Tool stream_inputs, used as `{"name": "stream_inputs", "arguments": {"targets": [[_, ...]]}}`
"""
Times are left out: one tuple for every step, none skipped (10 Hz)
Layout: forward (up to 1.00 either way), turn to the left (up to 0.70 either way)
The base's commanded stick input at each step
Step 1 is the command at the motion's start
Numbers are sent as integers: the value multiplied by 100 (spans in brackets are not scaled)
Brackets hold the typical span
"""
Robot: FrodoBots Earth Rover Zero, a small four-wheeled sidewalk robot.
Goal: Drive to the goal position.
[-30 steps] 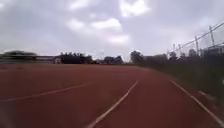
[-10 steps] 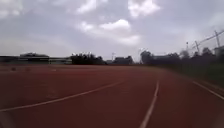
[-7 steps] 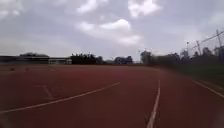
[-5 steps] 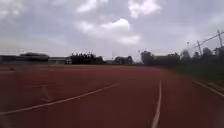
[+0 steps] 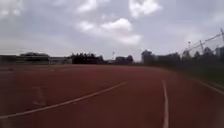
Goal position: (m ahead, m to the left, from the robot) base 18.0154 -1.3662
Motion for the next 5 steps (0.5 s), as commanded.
{"name": "stream_inputs", "arguments": {"targets": [[0,0],[0,0],[0,45],[0,45],[0,45]]}}
